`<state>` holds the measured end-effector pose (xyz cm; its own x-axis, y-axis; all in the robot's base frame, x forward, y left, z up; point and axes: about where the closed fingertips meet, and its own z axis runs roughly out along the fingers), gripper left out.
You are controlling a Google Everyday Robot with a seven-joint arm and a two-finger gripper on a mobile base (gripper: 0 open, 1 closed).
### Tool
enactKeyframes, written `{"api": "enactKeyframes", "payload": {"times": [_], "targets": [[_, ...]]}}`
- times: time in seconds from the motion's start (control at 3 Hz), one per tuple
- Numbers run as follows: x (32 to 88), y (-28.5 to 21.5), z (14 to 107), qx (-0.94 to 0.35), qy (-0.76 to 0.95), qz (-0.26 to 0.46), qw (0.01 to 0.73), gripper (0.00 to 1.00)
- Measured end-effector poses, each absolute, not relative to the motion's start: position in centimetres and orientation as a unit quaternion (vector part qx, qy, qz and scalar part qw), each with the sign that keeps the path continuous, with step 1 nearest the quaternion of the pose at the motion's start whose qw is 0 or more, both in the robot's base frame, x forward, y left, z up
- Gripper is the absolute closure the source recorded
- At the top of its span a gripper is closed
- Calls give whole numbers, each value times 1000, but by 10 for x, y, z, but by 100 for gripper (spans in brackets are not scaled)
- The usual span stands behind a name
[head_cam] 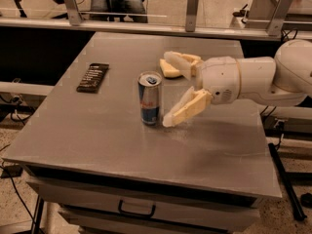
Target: Knock redbull can over
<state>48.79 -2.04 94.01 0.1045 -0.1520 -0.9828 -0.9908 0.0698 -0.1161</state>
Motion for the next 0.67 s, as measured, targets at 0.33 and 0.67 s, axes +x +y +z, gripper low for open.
{"api": "enactKeyframes", "payload": {"times": [0.33,0.67], "targets": [[487,-14,940,-547,514,415,514,0],[493,-8,936,-535,517,434,509,0]]}}
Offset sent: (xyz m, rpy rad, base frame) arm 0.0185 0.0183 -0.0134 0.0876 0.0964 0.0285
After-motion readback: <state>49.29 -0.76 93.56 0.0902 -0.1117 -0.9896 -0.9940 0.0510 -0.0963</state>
